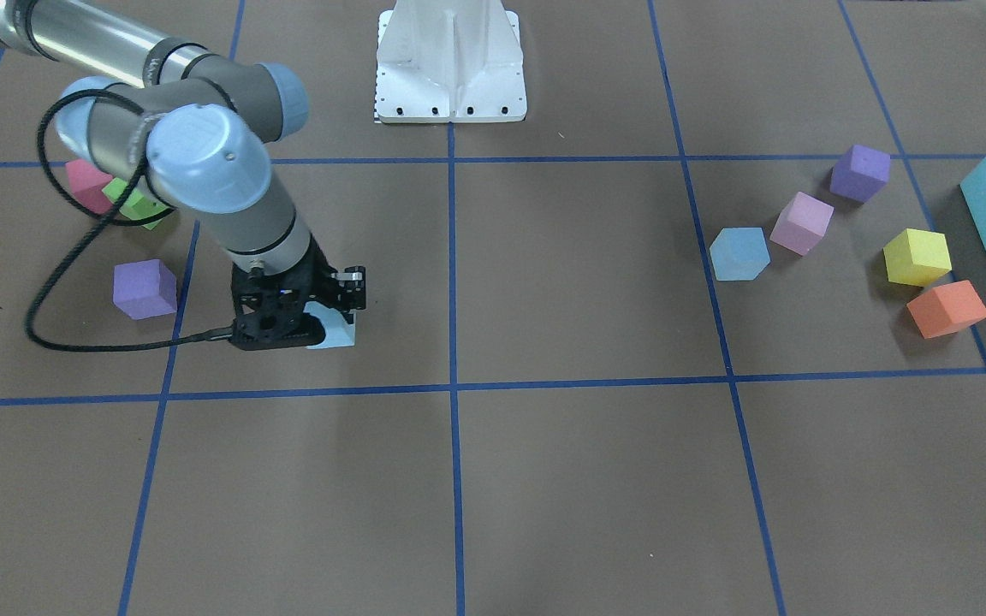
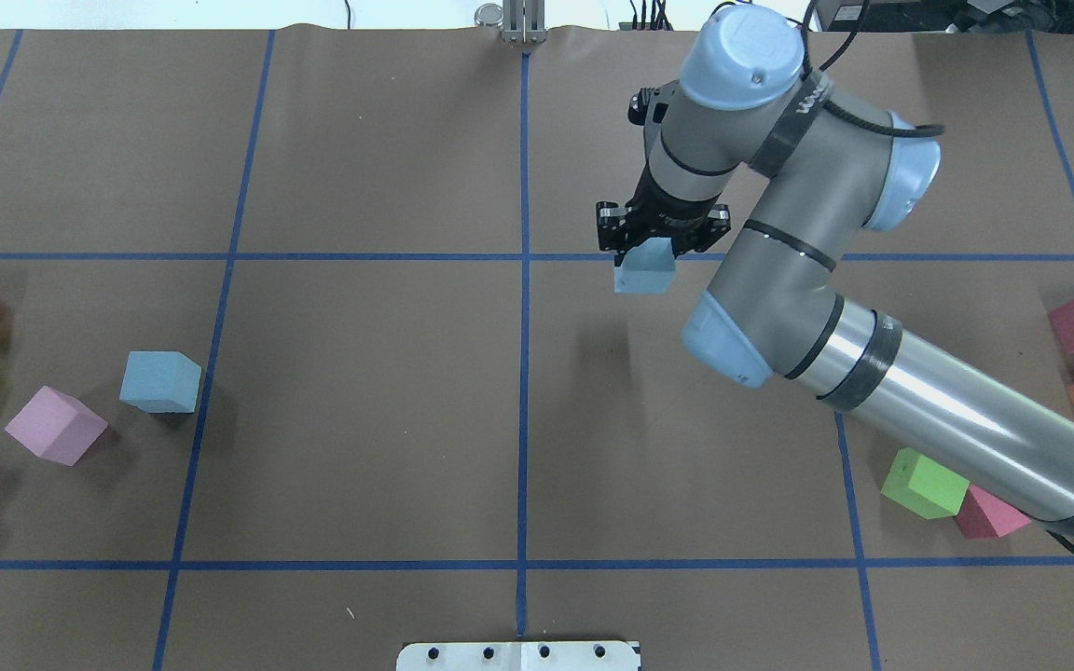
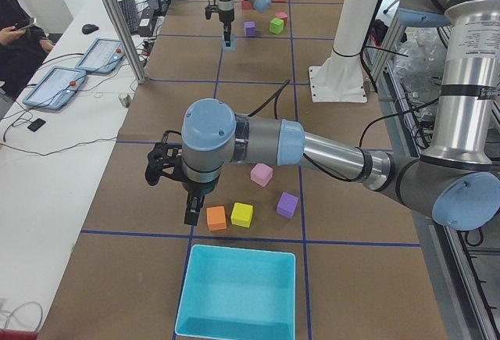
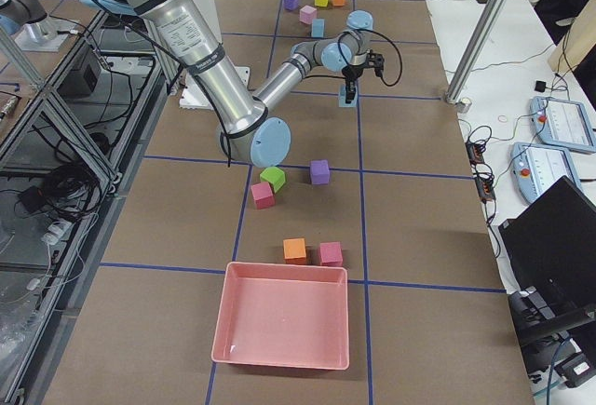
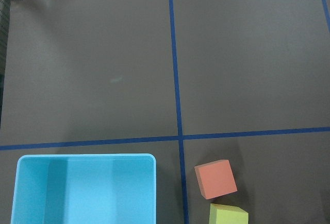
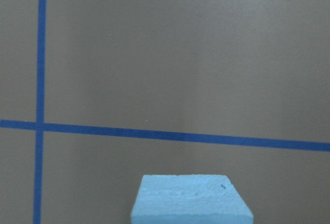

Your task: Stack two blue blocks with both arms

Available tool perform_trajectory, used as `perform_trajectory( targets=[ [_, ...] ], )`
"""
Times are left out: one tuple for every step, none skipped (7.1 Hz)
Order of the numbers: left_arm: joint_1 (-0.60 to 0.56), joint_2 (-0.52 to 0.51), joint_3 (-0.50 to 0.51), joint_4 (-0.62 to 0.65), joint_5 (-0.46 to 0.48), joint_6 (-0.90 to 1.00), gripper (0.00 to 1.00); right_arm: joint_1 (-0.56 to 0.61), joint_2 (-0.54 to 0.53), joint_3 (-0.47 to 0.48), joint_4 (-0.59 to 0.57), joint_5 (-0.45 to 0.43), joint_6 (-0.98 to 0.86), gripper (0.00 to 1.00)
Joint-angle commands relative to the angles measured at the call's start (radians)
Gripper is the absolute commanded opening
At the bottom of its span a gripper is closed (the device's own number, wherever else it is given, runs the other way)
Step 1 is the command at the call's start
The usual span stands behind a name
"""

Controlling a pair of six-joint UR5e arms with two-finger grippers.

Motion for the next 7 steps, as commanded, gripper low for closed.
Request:
perform_trajectory(
  targets=[
    [0.0,0.0,0.0,0.001,0.0,0.0,0.98,-0.144,0.02,-0.01,0.067,-0.134,0.178,0.62],
    [0.001,0.0,0.0,0.001,0.0,0.0,0.98,-0.186,0.025,-0.015,0.072,-0.165,0.206,0.62],
    [0.0,0.0,-0.002,0.001,0.0,0.0,0.98,-0.217,0.053,-0.04,0.072,-0.199,0.24,0.62],
    [0.0,0.0,0.0,0.001,0.0,0.0,0.98,-0.228,0.114,-0.109,0.072,-0.211,0.249,0.62],
    [0.0,0.0,0.0,0.001,0.0,0.0,0.98,-0.23,0.123,-0.12,0.072,-0.211,0.25,0.62],
    [0.0,0.0,0.0,0.001,0.0,0.002,0.98,-0.233,0.124,-0.126,0.074,-0.213,0.248,0.62],
    [0.0,0.0,0.0,0.001,0.0,0.0,0.98,-0.237,0.126,-0.134,0.074,-0.222,0.248,0.62]
  ],
)
